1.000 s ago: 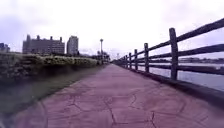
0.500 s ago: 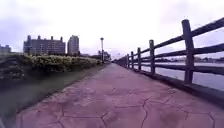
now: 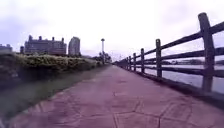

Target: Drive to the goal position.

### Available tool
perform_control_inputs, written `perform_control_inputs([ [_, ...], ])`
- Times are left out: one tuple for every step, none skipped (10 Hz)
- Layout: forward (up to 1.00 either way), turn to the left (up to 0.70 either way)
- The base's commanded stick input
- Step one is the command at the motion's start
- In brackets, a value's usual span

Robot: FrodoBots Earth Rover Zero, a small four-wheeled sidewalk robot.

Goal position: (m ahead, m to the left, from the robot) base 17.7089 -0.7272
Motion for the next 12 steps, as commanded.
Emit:
perform_control_inputs([
  [1.00, 0.00],
  [1.00, 0.00],
  [1.00, 0.00],
  [1.00, 0.00],
  [1.00, 0.00],
  [1.00, 0.00],
  [1.00, 0.00],
  [1.00, 0.00],
  [1.00, 0.00],
  [1.00, 0.00],
  [1.00, 0.00],
  [1.00, 0.00],
])
